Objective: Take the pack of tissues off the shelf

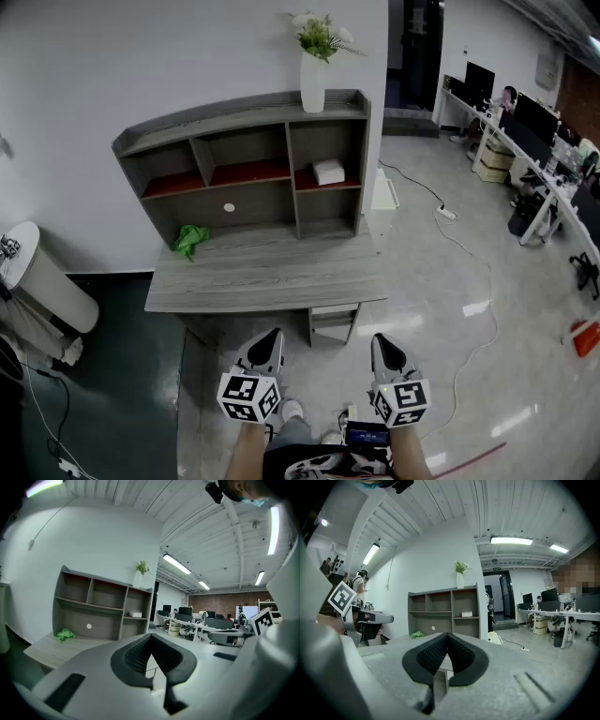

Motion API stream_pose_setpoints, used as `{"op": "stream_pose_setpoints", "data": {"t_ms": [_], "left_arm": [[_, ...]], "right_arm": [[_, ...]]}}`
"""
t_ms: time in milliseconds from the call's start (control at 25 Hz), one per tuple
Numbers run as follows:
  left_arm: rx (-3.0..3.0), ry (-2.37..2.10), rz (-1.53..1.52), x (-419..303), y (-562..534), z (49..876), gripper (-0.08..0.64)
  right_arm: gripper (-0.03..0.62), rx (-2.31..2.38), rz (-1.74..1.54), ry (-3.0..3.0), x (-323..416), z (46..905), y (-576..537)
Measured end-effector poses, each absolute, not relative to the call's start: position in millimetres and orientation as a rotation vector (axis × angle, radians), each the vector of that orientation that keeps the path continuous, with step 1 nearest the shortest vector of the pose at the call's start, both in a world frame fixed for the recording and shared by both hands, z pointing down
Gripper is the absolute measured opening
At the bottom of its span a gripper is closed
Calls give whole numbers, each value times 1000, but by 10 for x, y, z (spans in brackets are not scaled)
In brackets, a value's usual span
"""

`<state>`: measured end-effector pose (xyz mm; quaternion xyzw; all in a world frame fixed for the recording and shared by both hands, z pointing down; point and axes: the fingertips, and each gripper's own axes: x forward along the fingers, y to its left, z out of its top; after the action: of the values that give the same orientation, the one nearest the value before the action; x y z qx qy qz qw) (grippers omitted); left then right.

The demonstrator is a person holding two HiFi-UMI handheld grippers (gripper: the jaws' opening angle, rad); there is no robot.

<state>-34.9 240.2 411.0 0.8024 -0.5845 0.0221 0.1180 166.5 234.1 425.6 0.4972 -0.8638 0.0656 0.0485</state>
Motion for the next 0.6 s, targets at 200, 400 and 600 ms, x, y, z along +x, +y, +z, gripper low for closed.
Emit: {"op": "stream_pose_setpoints", "data": {"t_ms": [200,400,600], "left_arm": [[2347,-1723,83,-382,2395,4086,6],[2367,-1759,125,-386,2426,4070,6],[2370,-1804,168,-422,2479,4064,6]], "right_arm": [[5,1518,202,-2643,1667,4223,2320],[5,1512,204,-2652,1665,4229,2323],[5,1496,199,-2663,1640,4219,2328]]}}
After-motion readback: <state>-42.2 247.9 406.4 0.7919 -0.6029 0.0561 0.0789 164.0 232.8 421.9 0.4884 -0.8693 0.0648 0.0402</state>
